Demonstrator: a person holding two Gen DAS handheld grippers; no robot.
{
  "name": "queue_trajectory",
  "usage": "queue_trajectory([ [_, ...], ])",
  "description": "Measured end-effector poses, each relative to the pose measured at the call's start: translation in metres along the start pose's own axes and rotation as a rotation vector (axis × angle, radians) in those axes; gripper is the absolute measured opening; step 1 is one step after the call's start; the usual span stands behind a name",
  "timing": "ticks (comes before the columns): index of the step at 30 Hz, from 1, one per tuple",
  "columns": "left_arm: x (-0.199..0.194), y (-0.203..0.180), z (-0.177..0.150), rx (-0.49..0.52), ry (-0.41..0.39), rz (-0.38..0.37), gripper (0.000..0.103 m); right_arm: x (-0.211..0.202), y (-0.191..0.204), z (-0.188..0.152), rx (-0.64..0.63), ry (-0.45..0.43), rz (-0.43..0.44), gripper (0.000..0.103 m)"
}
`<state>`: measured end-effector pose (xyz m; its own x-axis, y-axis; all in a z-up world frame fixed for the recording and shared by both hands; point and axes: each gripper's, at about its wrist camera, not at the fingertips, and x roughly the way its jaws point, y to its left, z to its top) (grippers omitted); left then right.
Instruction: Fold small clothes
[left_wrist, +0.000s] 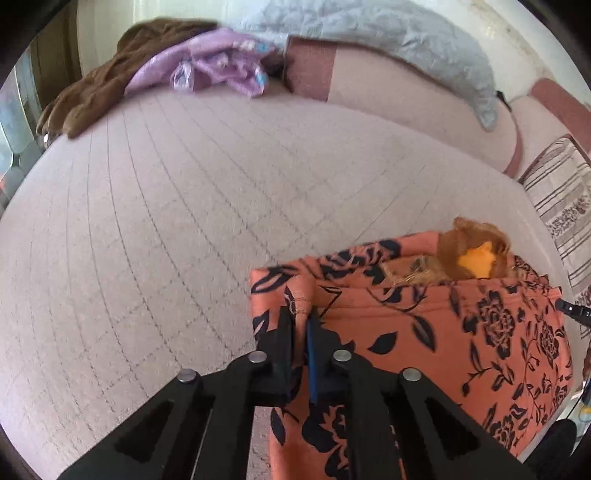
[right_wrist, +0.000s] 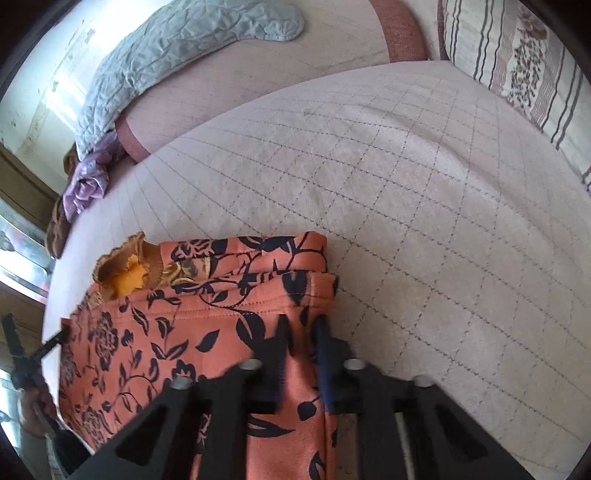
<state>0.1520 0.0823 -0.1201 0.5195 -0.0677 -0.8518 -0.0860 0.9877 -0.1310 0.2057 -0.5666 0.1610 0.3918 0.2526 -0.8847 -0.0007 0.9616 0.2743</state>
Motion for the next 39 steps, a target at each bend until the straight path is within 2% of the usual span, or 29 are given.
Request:
queue_trajectory([
  [5, -0.051, -0.010, 0.004, 0.074, -0.138, 0.022, 0.005, -0.001, 0.050, 0.004, -0.101, -0.079, -0.052, 0.006],
  [9, -0.055, -0.010, 0.024, 0.070, -0.185, 0.026, 0.005, -0.020, 0.065, 0.020, -0.140, -0.151, -0.063, 0.006],
  [11, -0.040, -0.003, 0.034, 0.041, -0.163, 0.034, 0.005, 0.000, 0.072, 0.035, -0.129, -0.163, -0.067, 0.006],
  [13, -0.007, 0.001, 0.041, 0.030, -0.073, 0.039, 0.008, 0.030, 0.075, 0.044, -0.106, -0.154, -0.066, 0.006],
  [15, 0.022, 0.004, 0.039, 0.018, 0.010, 0.072, 0.011, 0.070, 0.066, 0.052, -0.079, -0.070, -0.044, 0.009],
  [17, 0.043, 0.010, 0.033, 0.010, 0.082, 0.100, 0.025, 0.119, 0.068, 0.047, -0.024, 0.011, -0.056, 0.010],
  [19, 0.031, 0.015, 0.030, -0.006, 0.052, 0.122, 0.052, 0.126, 0.066, 0.038, -0.010, -0.016, -0.043, 0.013],
  [22, -0.008, 0.024, 0.028, -0.031, -0.048, 0.120, 0.057, 0.108, 0.070, 0.028, 0.018, -0.064, -0.037, 0.028],
  [24, -0.032, 0.025, 0.022, -0.046, -0.086, 0.096, 0.063, 0.086, 0.071, 0.022, 0.011, -0.100, -0.026, 0.028],
  [25, -0.047, 0.023, 0.015, -0.056, -0.110, 0.083, 0.068, 0.082, 0.079, 0.020, 0.009, -0.111, -0.004, 0.029],
  [27, -0.069, 0.012, 0.000, -0.048, -0.138, 0.059, 0.075, 0.055, 0.085, 0.003, 0.011, -0.118, 0.105, 0.031],
  [28, -0.078, 0.004, -0.013, -0.040, -0.149, 0.045, 0.079, 0.047, 0.089, -0.007, 0.014, -0.114, 0.153, 0.044],
  [29, -0.081, -0.003, -0.022, -0.036, -0.149, 0.035, 0.080, 0.036, 0.091, -0.023, 0.030, -0.096, 0.219, 0.075],
  [30, -0.084, -0.011, -0.033, -0.025, -0.146, 0.015, 0.081, 0.033, 0.089, -0.034, 0.051, -0.077, 0.271, 0.087],
  [31, -0.082, -0.023, -0.047, -0.007, -0.140, -0.010, 0.081, 0.034, 0.086, -0.051, 0.091, -0.062, 0.351, 0.090],
  [32, -0.081, -0.028, -0.059, 0.002, -0.130, -0.022, 0.081, 0.038, 0.080, -0.065, 0.122, -0.042, 0.392, 0.089],
  [33, -0.074, -0.034, -0.071, 0.011, -0.101, -0.028, 0.081, 0.051, 0.080, -0.078, 0.151, -0.019, 0.387, 0.089],
  [34, -0.051, -0.037, -0.077, 0.022, -0.032, -0.005, 0.081, 0.066, 0.065, -0.095, 0.222, 0.014, 0.352, 0.082],
  [35, -0.036, -0.037, -0.083, 0.023, 0.026, 0.027, 0.081, 0.073, 0.049, -0.109, 0.308, 0.023, 0.350, 0.050],
  [36, -0.022, -0.034, -0.090, 0.007, 0.067, 0.051, 0.082, 0.073, 0.035, -0.120, 0.389, 0.018, 0.345, 0.034],
  [37, -0.023, -0.030, -0.090, -0.029, 0.048, 0.030, 0.082, 0.069, 0.025, -0.125, 0.426, 0.015, 0.329, 0.026],
  [39, -0.031, -0.026, -0.086, -0.080, 0.048, 0.023, 0.082, 0.056, 0.020, -0.130, 0.458, -0.004, 0.340, 0.030],
])
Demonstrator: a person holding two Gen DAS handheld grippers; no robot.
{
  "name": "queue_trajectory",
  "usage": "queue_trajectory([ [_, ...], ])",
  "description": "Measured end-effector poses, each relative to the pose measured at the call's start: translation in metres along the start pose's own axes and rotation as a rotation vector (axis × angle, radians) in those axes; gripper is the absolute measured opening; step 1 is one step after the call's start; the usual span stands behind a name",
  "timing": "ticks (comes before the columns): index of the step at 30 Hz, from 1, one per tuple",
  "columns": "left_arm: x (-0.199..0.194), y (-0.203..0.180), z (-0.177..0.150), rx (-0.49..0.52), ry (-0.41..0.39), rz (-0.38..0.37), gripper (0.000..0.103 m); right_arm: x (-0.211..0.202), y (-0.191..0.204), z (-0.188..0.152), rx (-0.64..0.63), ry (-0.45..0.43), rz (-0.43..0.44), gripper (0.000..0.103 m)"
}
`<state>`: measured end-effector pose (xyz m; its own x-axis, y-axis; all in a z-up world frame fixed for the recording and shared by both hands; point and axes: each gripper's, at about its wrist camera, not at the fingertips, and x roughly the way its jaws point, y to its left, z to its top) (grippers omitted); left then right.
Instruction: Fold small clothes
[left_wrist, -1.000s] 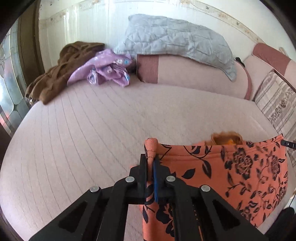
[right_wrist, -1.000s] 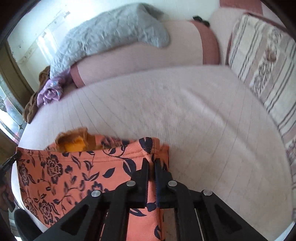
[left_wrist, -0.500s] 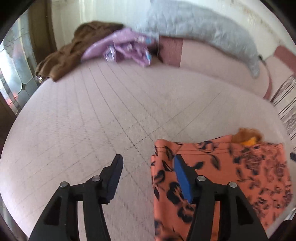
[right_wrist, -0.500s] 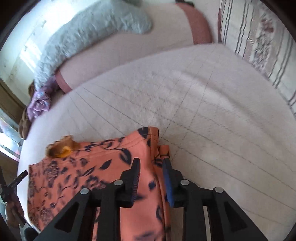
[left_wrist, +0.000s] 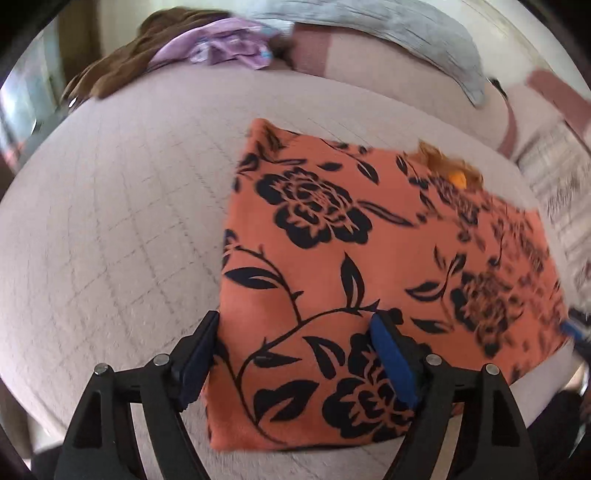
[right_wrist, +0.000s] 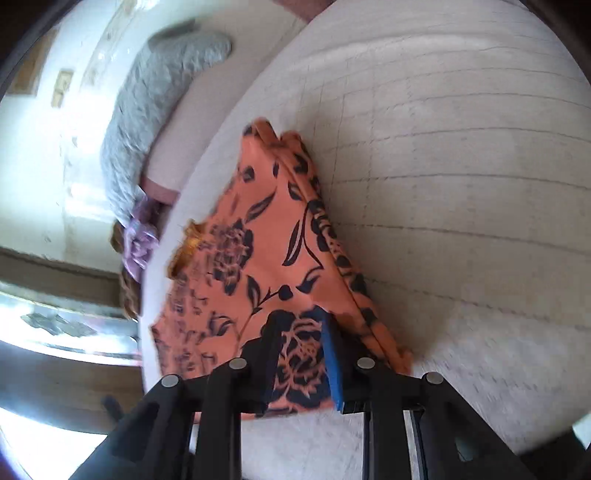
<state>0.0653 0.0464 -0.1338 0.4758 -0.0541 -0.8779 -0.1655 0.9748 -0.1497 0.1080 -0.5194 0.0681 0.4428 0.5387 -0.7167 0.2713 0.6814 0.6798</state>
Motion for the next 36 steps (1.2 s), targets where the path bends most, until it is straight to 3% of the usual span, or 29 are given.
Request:
queue_trajectory([
  [1, -0.007, -0.002, 0.003, -0.003, -0.024, -0.002, 0.082, -0.003, 0.002, -0.001, -0.005, -0.002, -0.005, 0.049],
  [2, -0.014, -0.004, 0.005, 0.004, -0.054, -0.005, 0.082, -0.007, 0.007, -0.003, -0.021, -0.002, 0.017, 0.078],
  [3, -0.018, -0.007, 0.004, 0.008, -0.072, -0.009, 0.082, -0.012, 0.011, -0.005, -0.031, -0.016, 0.062, 0.086],
  [6, -0.005, -0.013, -0.001, 0.032, -0.042, 0.006, 0.082, -0.011, 0.023, -0.010, -0.080, -0.020, 0.125, 0.088],
  [7, 0.008, -0.015, -0.007, 0.050, 0.006, 0.047, 0.084, -0.003, 0.020, -0.013, -0.088, -0.005, 0.122, 0.087],
  [9, 0.005, -0.011, -0.005, 0.037, -0.018, 0.039, 0.084, 0.025, 0.006, -0.010, -0.019, 0.079, 0.049, 0.074],
  [10, -0.001, -0.010, -0.003, 0.024, -0.010, 0.034, 0.084, 0.025, 0.006, -0.007, -0.001, 0.077, 0.047, 0.073],
  [13, -0.019, -0.011, 0.005, 0.018, -0.060, 0.016, 0.084, 0.000, 0.038, 0.007, -0.126, -0.026, 0.022, 0.074],
  [16, -0.019, -0.020, 0.013, 0.025, -0.059, 0.002, 0.084, -0.012, 0.055, 0.047, -0.185, -0.063, 0.025, 0.073],
  [18, -0.016, -0.027, 0.015, 0.034, -0.055, 0.011, 0.084, -0.001, 0.051, 0.086, -0.178, -0.026, 0.021, 0.073],
  [22, -0.011, -0.026, 0.007, 0.043, -0.051, 0.027, 0.084, 0.063, 0.051, 0.133, -0.176, 0.069, -0.014, 0.071],
  [24, -0.014, -0.022, 0.007, 0.034, -0.052, 0.024, 0.084, 0.091, 0.046, 0.144, -0.156, 0.108, -0.046, 0.061],
  [25, -0.014, -0.018, 0.006, 0.030, -0.051, 0.022, 0.084, 0.099, 0.044, 0.145, -0.151, 0.117, -0.055, 0.025],
  [26, -0.013, -0.015, 0.006, 0.027, -0.051, 0.021, 0.084, 0.103, 0.040, 0.146, -0.148, 0.114, -0.071, 0.017],
  [28, -0.003, -0.010, 0.006, 0.020, -0.027, 0.036, 0.084, 0.099, 0.028, 0.143, -0.099, 0.074, -0.040, 0.016],
  [31, 0.013, -0.002, 0.003, 0.001, -0.001, 0.028, 0.086, 0.095, -0.016, 0.140, 0.117, 0.046, 0.104, 0.016],
  [33, 0.008, -0.001, 0.003, -0.014, -0.003, 0.027, 0.085, 0.090, -0.031, 0.137, 0.223, 0.035, 0.154, 0.018],
  [36, -0.006, -0.002, -0.001, -0.002, -0.034, 0.022, 0.085, 0.067, -0.006, 0.127, 0.083, 0.013, 0.048, 0.023],
])
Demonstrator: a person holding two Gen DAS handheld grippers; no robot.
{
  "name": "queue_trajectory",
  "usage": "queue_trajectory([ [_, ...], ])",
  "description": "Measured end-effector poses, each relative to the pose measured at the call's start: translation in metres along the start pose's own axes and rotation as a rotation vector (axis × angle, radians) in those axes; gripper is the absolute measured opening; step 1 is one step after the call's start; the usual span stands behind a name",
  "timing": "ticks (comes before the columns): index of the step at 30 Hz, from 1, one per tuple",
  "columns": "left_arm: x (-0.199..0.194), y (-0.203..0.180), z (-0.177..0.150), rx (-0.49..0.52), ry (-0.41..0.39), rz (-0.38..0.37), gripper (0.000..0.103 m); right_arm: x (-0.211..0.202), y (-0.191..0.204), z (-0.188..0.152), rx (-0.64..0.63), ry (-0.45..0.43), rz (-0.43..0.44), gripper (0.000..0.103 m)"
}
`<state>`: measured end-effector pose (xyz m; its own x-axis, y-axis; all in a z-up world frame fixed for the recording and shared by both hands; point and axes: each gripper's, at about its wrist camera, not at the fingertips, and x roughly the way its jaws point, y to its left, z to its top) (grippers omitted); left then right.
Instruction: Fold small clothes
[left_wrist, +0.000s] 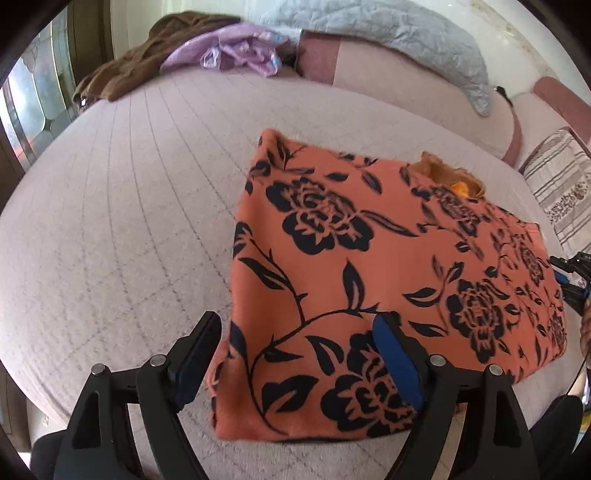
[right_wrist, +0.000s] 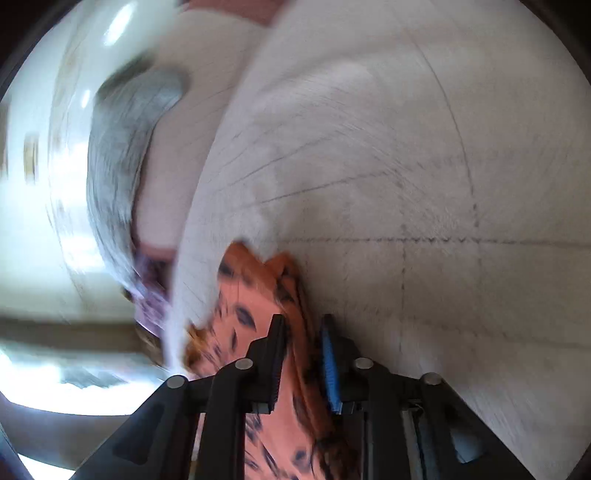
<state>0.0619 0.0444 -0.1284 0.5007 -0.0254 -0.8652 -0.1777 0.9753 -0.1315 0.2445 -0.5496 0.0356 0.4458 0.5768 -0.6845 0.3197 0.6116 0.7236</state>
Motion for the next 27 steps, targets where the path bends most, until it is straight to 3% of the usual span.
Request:
queue_trajectory([
  [3, -0.017, 0.002, -0.004, -0.001, -0.032, -0.019, 0.085, -0.030, 0.024, -0.023, -0.111, -0.021, -0.026, 0.025],
  [4, -0.022, 0.004, -0.005, -0.003, -0.035, -0.024, 0.085, -0.041, 0.031, -0.034, -0.148, -0.022, -0.039, 0.040],
  [5, -0.024, 0.005, -0.007, -0.004, -0.037, -0.027, 0.085, -0.049, 0.036, -0.045, -0.183, -0.009, -0.055, 0.075],
  [6, -0.026, 0.005, -0.008, -0.004, -0.038, -0.032, 0.085, -0.054, 0.037, -0.059, -0.201, -0.007, -0.065, 0.088],
  [7, -0.029, 0.007, -0.010, -0.006, -0.040, -0.033, 0.085, -0.063, 0.036, -0.067, -0.216, -0.023, -0.076, 0.091],
  [9, -0.029, 0.009, -0.014, -0.014, -0.038, -0.036, 0.085, -0.065, 0.028, -0.085, -0.280, -0.013, -0.146, 0.090],
  [10, -0.029, 0.011, -0.015, -0.017, -0.033, -0.040, 0.085, -0.060, 0.018, -0.090, -0.286, 0.020, -0.182, 0.084],
  [11, -0.028, 0.012, -0.017, -0.017, -0.028, -0.043, 0.085, -0.057, 0.001, -0.092, -0.254, 0.061, -0.204, 0.064],
  [12, -0.025, 0.014, -0.019, -0.016, -0.020, -0.041, 0.085, -0.060, -0.005, -0.093, -0.258, 0.051, -0.228, 0.053],
  [13, -0.020, 0.015, -0.019, -0.021, -0.013, -0.029, 0.085, -0.066, -0.006, -0.092, -0.256, 0.054, -0.225, 0.031],
  [14, -0.014, 0.017, -0.020, -0.030, -0.004, -0.015, 0.085, -0.071, -0.008, -0.091, -0.241, 0.069, -0.200, 0.017],
  [15, -0.008, 0.021, -0.021, -0.043, 0.009, 0.000, 0.085, -0.075, -0.007, -0.091, -0.236, 0.065, -0.212, 0.018],
  [17, -0.004, 0.029, -0.026, -0.072, 0.017, -0.007, 0.085, -0.081, -0.008, -0.097, -0.273, 0.024, -0.320, 0.021],
  [21, -0.028, 0.028, -0.026, -0.072, -0.015, -0.029, 0.085, -0.099, -0.020, -0.102, -0.146, -0.002, -0.260, 0.029],
  [24, -0.049, 0.025, -0.023, -0.065, -0.066, -0.059, 0.085, -0.123, 0.007, -0.113, -0.251, -0.091, -0.260, 0.032],
  [25, -0.049, 0.024, -0.021, -0.061, -0.075, -0.066, 0.085, -0.129, 0.020, -0.119, -0.285, -0.102, -0.218, 0.043],
  [26, -0.048, 0.024, -0.021, -0.058, -0.076, -0.066, 0.085, -0.133, 0.029, -0.122, -0.306, -0.104, -0.177, 0.070],
  [27, -0.044, 0.023, -0.023, -0.055, -0.064, -0.059, 0.085, -0.137, 0.038, -0.126, -0.327, -0.111, -0.138, 0.080],
])
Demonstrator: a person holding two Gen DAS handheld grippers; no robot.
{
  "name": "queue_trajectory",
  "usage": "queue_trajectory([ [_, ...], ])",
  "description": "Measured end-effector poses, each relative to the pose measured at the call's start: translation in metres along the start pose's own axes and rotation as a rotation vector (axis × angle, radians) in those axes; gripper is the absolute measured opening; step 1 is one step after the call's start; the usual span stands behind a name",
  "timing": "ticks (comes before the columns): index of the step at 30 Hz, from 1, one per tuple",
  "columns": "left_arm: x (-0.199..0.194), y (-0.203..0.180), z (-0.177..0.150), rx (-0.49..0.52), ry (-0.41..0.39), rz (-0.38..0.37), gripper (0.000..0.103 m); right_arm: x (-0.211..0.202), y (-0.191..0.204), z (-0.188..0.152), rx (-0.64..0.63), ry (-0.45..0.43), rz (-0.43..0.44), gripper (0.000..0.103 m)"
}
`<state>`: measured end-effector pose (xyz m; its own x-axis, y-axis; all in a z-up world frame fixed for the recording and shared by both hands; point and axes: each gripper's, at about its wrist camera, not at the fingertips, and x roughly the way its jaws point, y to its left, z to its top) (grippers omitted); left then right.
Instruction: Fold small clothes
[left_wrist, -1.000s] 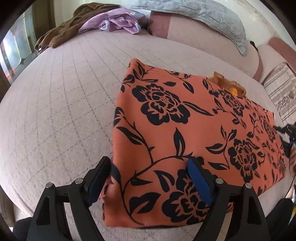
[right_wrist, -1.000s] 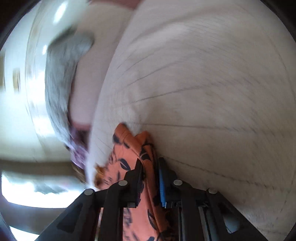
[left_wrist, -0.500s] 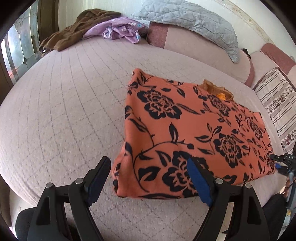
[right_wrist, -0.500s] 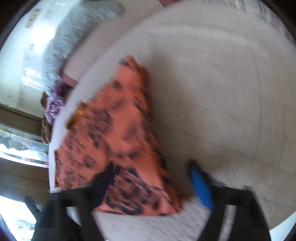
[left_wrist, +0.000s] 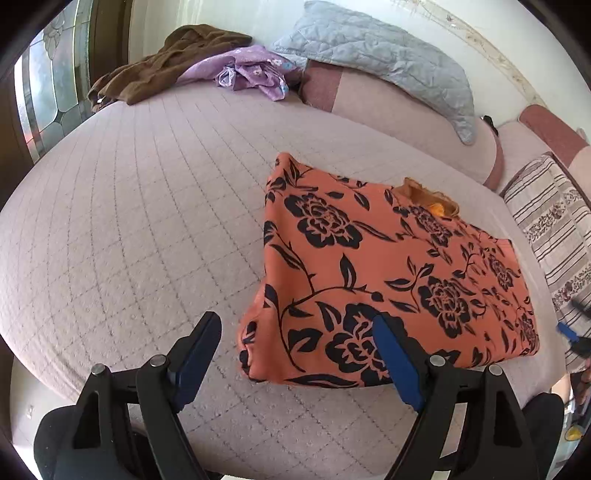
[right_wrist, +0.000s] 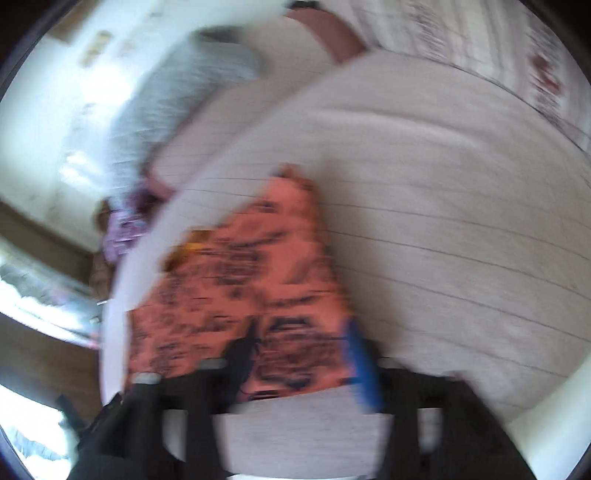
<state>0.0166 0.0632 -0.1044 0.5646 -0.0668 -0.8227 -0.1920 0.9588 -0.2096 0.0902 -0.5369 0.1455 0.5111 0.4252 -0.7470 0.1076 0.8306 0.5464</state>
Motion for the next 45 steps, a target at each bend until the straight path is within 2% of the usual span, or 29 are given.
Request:
queue_trajectory([
  [1, 0.012, 0.002, -0.004, -0.002, 0.047, 0.026, 0.085, -0.005, 0.012, -0.003, -0.029, -0.027, 0.052, 0.085],
  [3, 0.036, 0.012, -0.010, -0.020, 0.146, 0.086, 0.083, 0.000, 0.029, -0.008, -0.073, -0.029, 0.102, 0.085],
  [6, 0.020, 0.007, -0.011, -0.011, 0.107, 0.074, 0.079, 0.035, 0.031, -0.020, -0.054, 0.072, 0.071, 0.085],
  [8, 0.001, 0.005, -0.006, -0.008, 0.059, 0.007, 0.079, 0.059, 0.019, -0.030, 0.012, 0.157, 0.006, 0.085],
  [10, -0.008, 0.007, 0.003, -0.008, 0.029, -0.014, 0.079, 0.059, 0.019, -0.036, 0.008, 0.133, 0.017, 0.085],
  [11, -0.006, 0.010, 0.006, -0.016, 0.034, -0.023, 0.079, 0.059, 0.022, -0.038, -0.002, 0.125, 0.009, 0.085],
  [12, 0.001, 0.012, 0.010, -0.023, 0.054, -0.029, 0.075, 0.058, 0.024, -0.039, -0.013, 0.123, 0.000, 0.085],
  [13, 0.016, 0.017, 0.011, -0.043, 0.115, -0.032, 0.037, 0.058, 0.026, -0.040, -0.027, 0.121, -0.008, 0.085],
  [14, 0.030, 0.022, 0.008, -0.074, 0.181, -0.024, 0.017, 0.058, 0.027, -0.041, -0.032, 0.121, -0.010, 0.085],
  [15, 0.035, 0.033, 0.004, -0.131, 0.198, -0.057, 0.018, 0.064, 0.031, -0.041, -0.029, 0.122, -0.010, 0.086],
  [16, 0.031, 0.035, 0.004, -0.144, 0.193, -0.069, 0.019, 0.065, 0.029, -0.042, -0.022, 0.122, -0.005, 0.086],
  [18, 0.020, 0.032, 0.008, -0.119, 0.193, -0.042, 0.020, 0.063, 0.024, -0.044, -0.008, 0.119, 0.015, 0.085],
  [20, 0.011, 0.027, 0.020, -0.093, 0.172, -0.034, 0.026, 0.062, 0.019, -0.044, -0.003, 0.123, 0.034, 0.085],
  [22, 0.002, 0.024, 0.040, -0.064, 0.119, -0.051, 0.062, 0.064, 0.017, -0.041, -0.001, 0.129, 0.042, 0.085],
  [23, 0.001, 0.024, 0.048, -0.055, 0.089, -0.040, 0.068, 0.064, 0.018, -0.041, 0.004, 0.132, 0.039, 0.085],
  [24, 0.003, 0.023, 0.059, -0.040, 0.065, -0.024, 0.070, 0.064, 0.019, -0.040, 0.006, 0.133, 0.036, 0.085],
  [25, 0.010, 0.022, 0.070, -0.027, 0.058, -0.017, 0.070, 0.065, 0.019, -0.040, 0.007, 0.135, 0.033, 0.085],
  [28, 0.043, 0.019, 0.099, -0.032, 0.111, -0.047, 0.070, 0.066, 0.022, -0.041, 0.006, 0.136, 0.030, 0.086],
  [30, 0.067, 0.017, 0.113, -0.033, 0.143, -0.032, 0.068, 0.066, 0.021, -0.042, -0.002, 0.140, 0.036, 0.086],
  [31, 0.083, 0.015, 0.121, -0.012, 0.150, -0.018, 0.059, 0.066, 0.020, -0.041, -0.002, 0.142, 0.043, 0.086],
  [33, 0.114, 0.021, 0.130, -0.010, 0.205, 0.081, 0.042, 0.064, 0.017, -0.041, 0.010, 0.145, 0.060, 0.086],
  [34, 0.123, 0.037, 0.133, -0.097, 0.220, 0.053, 0.043, 0.064, 0.016, -0.041, 0.016, 0.147, 0.066, 0.086],
  [35, 0.119, 0.047, 0.137, -0.156, 0.199, 0.027, 0.043, 0.065, 0.015, -0.041, 0.022, 0.150, 0.070, 0.086],
  [37, 0.109, 0.051, 0.142, -0.184, 0.175, 0.020, 0.043, 0.064, 0.016, -0.040, 0.031, 0.161, 0.066, 0.086],
  [39, 0.096, 0.050, 0.141, -0.171, 0.135, 0.006, 0.043, 0.064, 0.020, -0.037, 0.032, 0.173, 0.051, 0.086],
  [41, 0.091, 0.045, 0.141, -0.128, 0.119, -0.033, 0.043, 0.057, 0.029, -0.032, 0.010, 0.142, 0.050, 0.086],
  [44, 0.111, 0.041, 0.139, -0.126, 0.171, -0.040, 0.043, 0.052, 0.049, -0.007, -0.021, 0.104, 0.091, 0.086],
  [45, 0.122, 0.044, 0.139, -0.145, 0.205, -0.032, 0.037, 0.054, 0.054, 0.003, -0.027, 0.097, 0.106, 0.086],
])
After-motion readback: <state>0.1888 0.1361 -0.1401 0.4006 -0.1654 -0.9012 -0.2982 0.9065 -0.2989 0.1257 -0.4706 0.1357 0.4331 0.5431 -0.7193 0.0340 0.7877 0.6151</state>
